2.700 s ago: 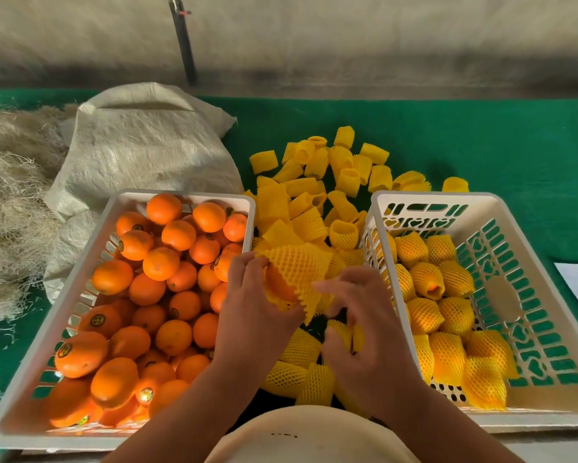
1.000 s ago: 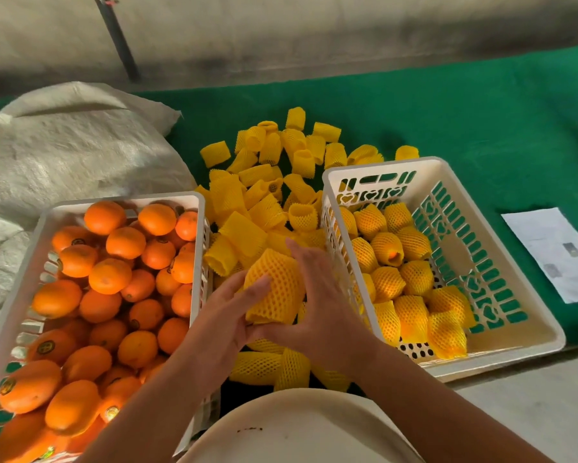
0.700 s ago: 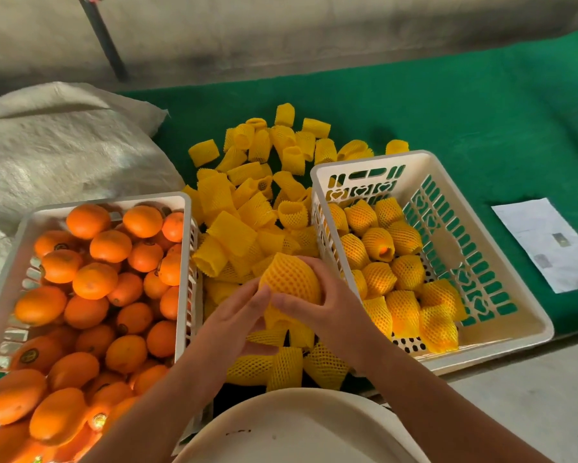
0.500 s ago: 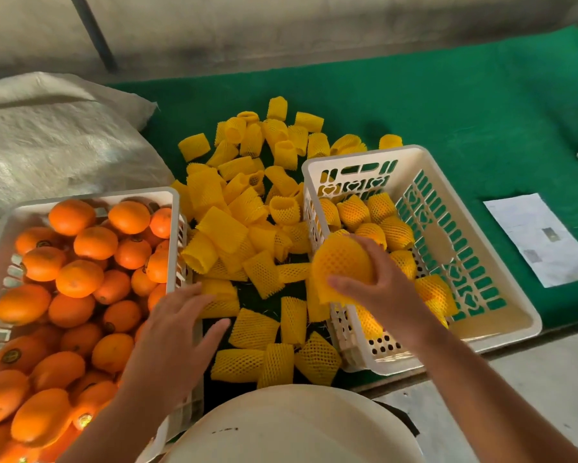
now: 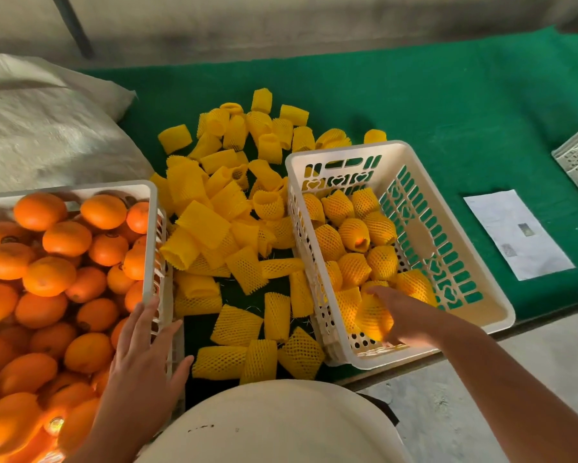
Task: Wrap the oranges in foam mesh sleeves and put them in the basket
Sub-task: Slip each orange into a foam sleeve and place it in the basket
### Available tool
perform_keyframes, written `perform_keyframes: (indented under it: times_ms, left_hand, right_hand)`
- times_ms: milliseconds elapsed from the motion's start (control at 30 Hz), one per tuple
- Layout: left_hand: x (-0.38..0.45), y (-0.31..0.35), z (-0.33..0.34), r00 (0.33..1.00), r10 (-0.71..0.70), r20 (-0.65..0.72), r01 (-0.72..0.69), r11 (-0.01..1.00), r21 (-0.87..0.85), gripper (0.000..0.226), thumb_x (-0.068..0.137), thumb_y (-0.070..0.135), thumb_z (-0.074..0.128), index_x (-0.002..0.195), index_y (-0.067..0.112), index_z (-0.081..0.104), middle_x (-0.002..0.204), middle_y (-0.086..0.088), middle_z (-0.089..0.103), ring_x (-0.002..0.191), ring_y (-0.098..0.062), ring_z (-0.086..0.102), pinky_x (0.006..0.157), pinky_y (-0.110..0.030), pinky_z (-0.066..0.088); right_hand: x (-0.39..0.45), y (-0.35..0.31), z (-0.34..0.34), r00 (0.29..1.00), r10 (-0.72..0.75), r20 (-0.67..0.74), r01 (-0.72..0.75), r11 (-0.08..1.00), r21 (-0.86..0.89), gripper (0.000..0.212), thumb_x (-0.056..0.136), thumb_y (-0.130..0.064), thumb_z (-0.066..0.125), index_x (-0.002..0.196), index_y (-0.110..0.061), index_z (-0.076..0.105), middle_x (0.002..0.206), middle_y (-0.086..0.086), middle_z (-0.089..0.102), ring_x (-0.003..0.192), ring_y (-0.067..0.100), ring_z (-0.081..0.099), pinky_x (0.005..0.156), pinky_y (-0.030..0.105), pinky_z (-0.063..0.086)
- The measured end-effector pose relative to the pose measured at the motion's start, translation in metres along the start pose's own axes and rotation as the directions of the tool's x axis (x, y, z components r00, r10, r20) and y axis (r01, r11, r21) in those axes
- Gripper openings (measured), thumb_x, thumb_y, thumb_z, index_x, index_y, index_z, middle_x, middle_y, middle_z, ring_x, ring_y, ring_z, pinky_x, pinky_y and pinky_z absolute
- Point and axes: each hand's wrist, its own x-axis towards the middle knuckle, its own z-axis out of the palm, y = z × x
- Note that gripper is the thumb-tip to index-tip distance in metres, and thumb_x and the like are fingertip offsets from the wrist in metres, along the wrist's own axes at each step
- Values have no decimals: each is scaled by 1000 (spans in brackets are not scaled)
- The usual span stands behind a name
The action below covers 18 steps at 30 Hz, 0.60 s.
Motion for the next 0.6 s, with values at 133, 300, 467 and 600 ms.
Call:
perform_keyframes:
  times_ms: [133,300,467,600]
  left_hand:
    - [-1,2,-2,1000,-17,15,17,1000,-9,64,82,40,83,140,21,62,171,-4,15,160,-25,0,114,-61,26]
    - [-1,1,-1,1000,-4,1,4,1000,-18,62,82,39,83,138,22,64,170,-4,16,160,-22,-2,114,-59,25]
    - [-1,3,-3,1000,-12,-19,10,998,-56,59,82,36,84,136,23,65,170,-2,16,159,-17,-7,112,-58,27]
    - [-3,6,-5,999,-17,-34,14,996,-84,54,83,33,84,133,22,67,170,-1,17,156,-12,-12,109,-59,33]
  right_hand:
    - [3,3,-2,1000,-13,6,12,997,71,98,74,-24,93,153,-41,36,159,-6,39,138,21,47,104,35,50]
    - [-2,-5,-11,982,-94,-162,122,977,174,72,86,-17,82,146,-36,47,143,-12,55,125,7,52,85,17,45]
    - [-19,-48,-21,892,-174,-417,290,929,232,46,93,-14,72,131,-37,59,123,-17,64,117,3,60,91,18,46]
    - [-41,-112,-15,816,-289,-501,445,866,226,38,97,-24,69,128,-43,63,115,-28,65,110,-7,60,84,10,50]
